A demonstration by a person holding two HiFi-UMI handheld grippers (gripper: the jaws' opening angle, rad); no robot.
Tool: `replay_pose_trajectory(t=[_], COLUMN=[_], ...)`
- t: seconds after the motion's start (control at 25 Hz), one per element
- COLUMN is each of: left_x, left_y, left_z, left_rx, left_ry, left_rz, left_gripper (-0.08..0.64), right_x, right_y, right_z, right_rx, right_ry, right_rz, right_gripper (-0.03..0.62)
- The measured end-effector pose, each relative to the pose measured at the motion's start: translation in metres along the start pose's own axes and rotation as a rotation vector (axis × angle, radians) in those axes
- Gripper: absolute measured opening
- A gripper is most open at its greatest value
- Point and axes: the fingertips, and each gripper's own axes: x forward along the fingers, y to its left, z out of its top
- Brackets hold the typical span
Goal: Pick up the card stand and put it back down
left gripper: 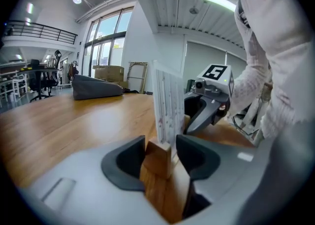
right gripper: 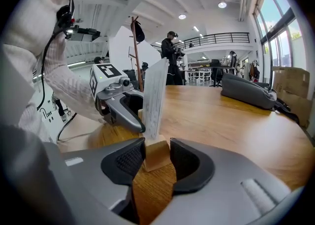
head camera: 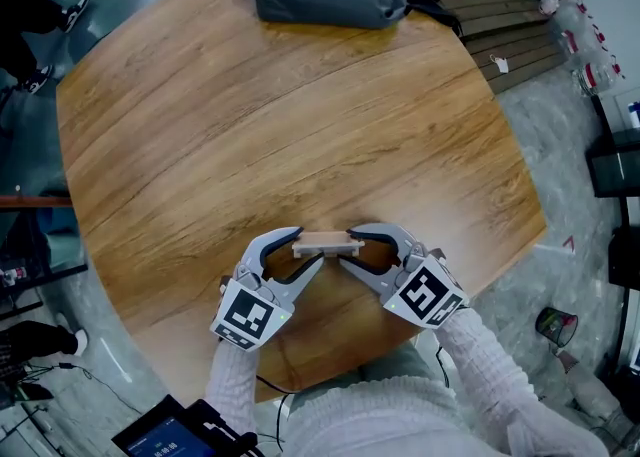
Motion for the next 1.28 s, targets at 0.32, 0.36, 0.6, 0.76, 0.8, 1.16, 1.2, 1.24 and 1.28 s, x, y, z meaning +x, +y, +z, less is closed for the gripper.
replay_pose_trajectory(t=[0.32,0.36,0.6,0.76,0.8,1.16,1.2,1.24,1.28], left_x=[0.0,-0.001,-0.004,-0.009,-0.011,-0.049,-0.055,-0.061,-0.066], left_y=[-0.002,-0.002,0.0,-0.003,-0.005,-0.018,-0.021,-0.024,-0.026], left_z=[0.0,0.0,0.01,0.022,0.026,0.075,0.082,0.089,0.095], left_rx=[0.013,0.013,0.019,0.01,0.005,0.028,0.032,0.034,0.035], left_ry=[0.008,0.01,-0.008,-0.022,-0.028,-0.076,-0.079,-0.083,-0.09], left_rz=[-0.007,-0.006,0.012,0.025,0.026,0.082,0.09,0.096,0.102], left_gripper=[0.186,0.186,0.186,0.186,0.186,0.186,0.186,0.186,0.186], right_x=[-0.001,-0.001,-0.006,-0.016,-0.02,-0.056,-0.061,-0.067,-0.072], right_y=[-0.001,-0.001,-0.004,-0.005,-0.004,0.011,0.014,0.017,0.02], right_z=[0.0,0.001,0.009,0.019,0.023,0.074,0.081,0.088,0.094], right_rx=[-0.026,-0.028,-0.03,-0.034,-0.038,-0.083,-0.085,-0.085,-0.084], right_ry=[0.017,0.017,-0.006,-0.015,-0.018,-0.064,-0.071,-0.078,-0.086], right_rz=[0.003,0.002,-0.003,-0.003,-0.003,0.006,0.01,0.015,0.02], right_gripper=[0.152,0.152,0.15,0.15,0.15,0.15,0.15,0.15,0.15])
